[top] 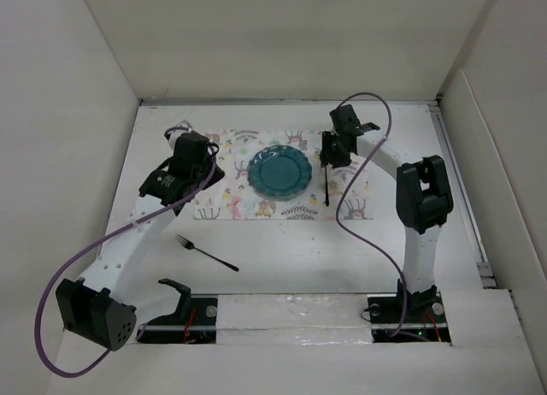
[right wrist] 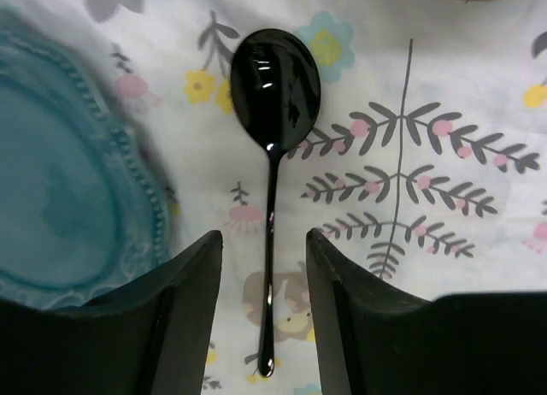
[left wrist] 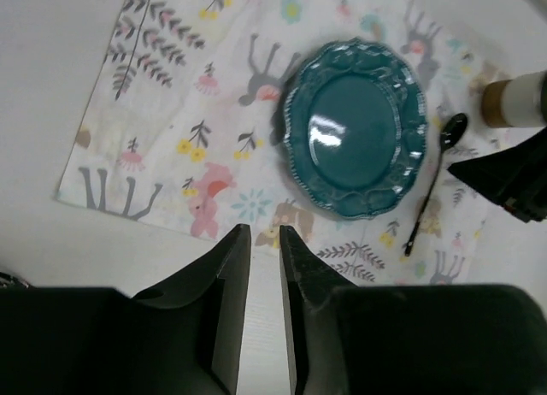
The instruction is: Set the dinner table for one person
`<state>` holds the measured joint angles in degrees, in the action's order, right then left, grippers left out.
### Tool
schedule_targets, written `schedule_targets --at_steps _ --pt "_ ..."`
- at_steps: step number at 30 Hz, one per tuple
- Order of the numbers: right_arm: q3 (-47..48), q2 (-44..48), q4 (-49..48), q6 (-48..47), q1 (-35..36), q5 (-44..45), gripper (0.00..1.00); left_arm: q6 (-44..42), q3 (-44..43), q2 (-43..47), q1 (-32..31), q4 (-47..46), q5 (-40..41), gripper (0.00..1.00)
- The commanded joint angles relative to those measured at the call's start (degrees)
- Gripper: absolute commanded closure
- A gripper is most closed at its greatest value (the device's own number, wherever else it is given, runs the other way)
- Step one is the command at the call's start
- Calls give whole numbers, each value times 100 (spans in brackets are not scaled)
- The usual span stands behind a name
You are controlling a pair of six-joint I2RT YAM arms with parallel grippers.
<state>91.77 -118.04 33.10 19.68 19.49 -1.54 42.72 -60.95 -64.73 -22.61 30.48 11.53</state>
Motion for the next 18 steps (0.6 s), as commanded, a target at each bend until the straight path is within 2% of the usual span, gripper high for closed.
schedule_targets --at_steps 1,2,4,5,6,9,10,13,14,15,16,17,18 --pt "-70 1141 -181 -122 379 119 53 -517 -908 171 -6 -121 -28 81" --pt "-176 1299 -251 -201 520 -46 76 -597 -1223 162 -6 -130 -19 80" --pt "-483 1712 -637 -368 1108 -363 97 -851 -1515 127 -6 -174 -133 80" --pt "-789 1810 -734 -386 1371 -556 100 -923 -1804 110 -6 -244 -186 80" --pt "-940 1872 -1013 -421 1948 -671 100 -976 -1963 75 -6 -288 -308 89" --pt "-1336 1811 -1532 -457 2865 -655 100 -1134 -2517 4 -6 -350 -476 100" --pt "-1380 1741 -1657 -491 3390 -672 100 -1160 -2727 -13 -6 -358 -494 100" --pt "-1118 1293 -1798 -579 4235 -480 98 -1266 -2922 74 -6 -280 -476 100" --pt "-1004 1022 -1799 -623 4404 -435 90 -1266 -2879 127 -76 -218 -441 100" --pt "-724 898 -1781 -667 4554 -304 73 -1266 -2818 293 -77 -192 -389 100" --pt "-574 749 -1755 -702 4686 -225 66 -1257 -2643 390 -77 -200 -388 99" --pt "-433 434 -1737 -703 4896 -111 57 -1240 -2537 478 -77 -209 -380 94" --pt "-275 292 -1641 -711 4976 -66 54 -1222 -2449 670 -77 -200 -371 85"
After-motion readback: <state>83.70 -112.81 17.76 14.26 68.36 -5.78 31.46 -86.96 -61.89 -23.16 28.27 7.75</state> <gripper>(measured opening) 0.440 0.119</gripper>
